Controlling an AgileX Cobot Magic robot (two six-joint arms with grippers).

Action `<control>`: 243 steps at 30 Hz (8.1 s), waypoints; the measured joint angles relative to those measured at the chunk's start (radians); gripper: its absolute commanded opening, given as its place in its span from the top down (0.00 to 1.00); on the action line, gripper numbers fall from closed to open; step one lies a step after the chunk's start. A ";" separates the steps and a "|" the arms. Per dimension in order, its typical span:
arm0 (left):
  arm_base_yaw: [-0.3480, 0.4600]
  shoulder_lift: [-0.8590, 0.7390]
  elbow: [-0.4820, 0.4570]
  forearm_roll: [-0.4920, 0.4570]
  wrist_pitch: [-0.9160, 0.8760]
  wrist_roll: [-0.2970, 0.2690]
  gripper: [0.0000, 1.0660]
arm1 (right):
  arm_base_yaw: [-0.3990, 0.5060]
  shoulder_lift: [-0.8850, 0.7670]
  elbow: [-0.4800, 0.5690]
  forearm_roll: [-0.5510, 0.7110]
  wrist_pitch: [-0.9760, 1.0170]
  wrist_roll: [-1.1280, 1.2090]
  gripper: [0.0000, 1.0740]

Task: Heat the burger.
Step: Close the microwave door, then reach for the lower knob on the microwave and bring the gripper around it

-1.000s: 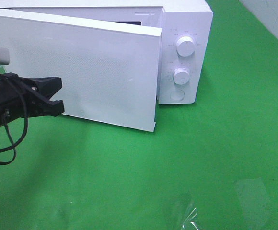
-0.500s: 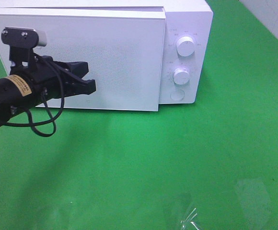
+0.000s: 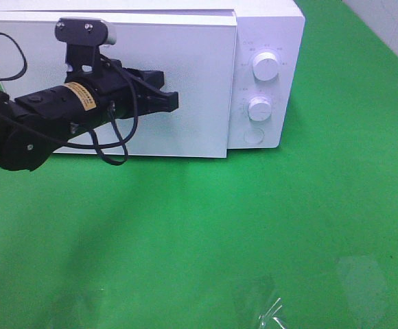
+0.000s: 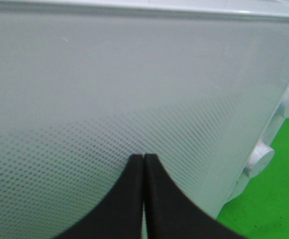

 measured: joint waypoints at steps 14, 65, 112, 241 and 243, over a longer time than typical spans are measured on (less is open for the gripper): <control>-0.035 0.092 -0.147 0.043 0.079 0.006 1.00 | 0.000 0.000 0.000 0.000 0.000 0.000 0.34; -0.144 -0.461 0.050 -0.131 1.338 0.059 0.06 | 0.000 0.000 0.000 -0.001 0.000 0.000 0.34; 0.468 -1.416 0.367 -0.188 1.818 0.202 0.06 | 0.000 0.000 0.000 -0.001 0.000 0.000 0.34; 0.573 -1.935 0.384 -0.186 1.811 0.202 0.06 | 0.000 0.935 0.204 0.000 -1.455 0.047 0.34; 0.573 -1.935 0.384 -0.186 1.811 0.202 0.06 | 0.000 0.968 0.205 0.000 -1.505 0.047 0.34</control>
